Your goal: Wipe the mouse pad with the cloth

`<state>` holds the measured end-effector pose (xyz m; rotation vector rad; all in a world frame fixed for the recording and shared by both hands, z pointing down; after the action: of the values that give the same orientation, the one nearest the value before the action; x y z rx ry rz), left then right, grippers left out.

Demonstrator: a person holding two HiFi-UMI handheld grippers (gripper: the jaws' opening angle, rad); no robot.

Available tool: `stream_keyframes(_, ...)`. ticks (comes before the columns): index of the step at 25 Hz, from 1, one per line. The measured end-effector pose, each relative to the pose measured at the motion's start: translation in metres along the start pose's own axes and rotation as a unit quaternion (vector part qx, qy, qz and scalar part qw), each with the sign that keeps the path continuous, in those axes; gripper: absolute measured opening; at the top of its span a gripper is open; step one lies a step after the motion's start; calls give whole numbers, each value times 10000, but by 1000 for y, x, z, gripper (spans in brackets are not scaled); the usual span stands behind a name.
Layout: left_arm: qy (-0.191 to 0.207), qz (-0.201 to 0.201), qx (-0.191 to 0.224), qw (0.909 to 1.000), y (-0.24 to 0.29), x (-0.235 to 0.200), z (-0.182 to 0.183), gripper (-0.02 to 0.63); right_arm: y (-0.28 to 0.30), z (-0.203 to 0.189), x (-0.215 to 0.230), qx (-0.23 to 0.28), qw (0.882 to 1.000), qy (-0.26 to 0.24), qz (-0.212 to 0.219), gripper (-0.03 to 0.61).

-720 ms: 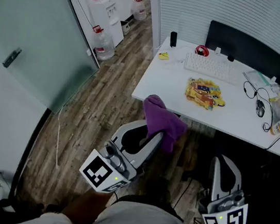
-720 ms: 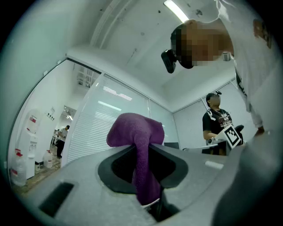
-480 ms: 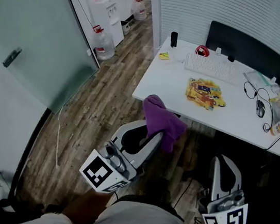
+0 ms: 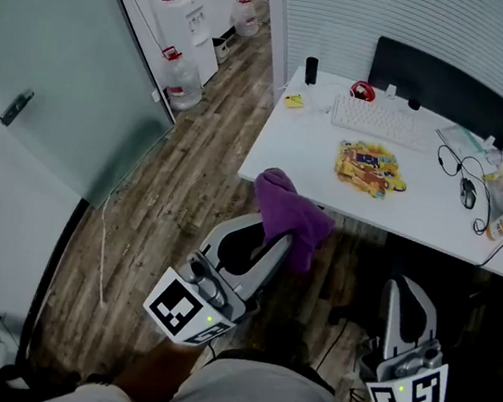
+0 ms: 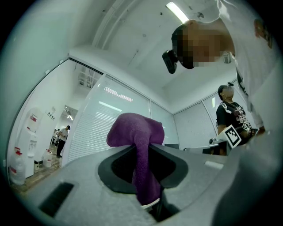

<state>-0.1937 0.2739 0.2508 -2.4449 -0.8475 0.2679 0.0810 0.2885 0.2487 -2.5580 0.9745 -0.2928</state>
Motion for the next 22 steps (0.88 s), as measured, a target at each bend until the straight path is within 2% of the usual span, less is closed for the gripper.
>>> stream_keyframes(9, -119, -186, 151, 9996, -3, -30, 0, 80, 14, -8, -14, -64, 9995, -205, -230, 12)
stream_keyframes(22, -293, -360, 84, 9989, 3, -64, -11, 80, 37, -21, -15, -265, 9982, -337, -408, 12)
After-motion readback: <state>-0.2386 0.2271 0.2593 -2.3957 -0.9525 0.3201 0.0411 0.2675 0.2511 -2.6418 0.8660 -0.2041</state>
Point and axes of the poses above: the fingertips, and each gripper's own axes: y forward along the fingers, x to its right, z out of its top, the point moved 9 cm from there along -y, backward along the fingers, and after that the axes turned 13 degrees about x, right-handed, at the moved point
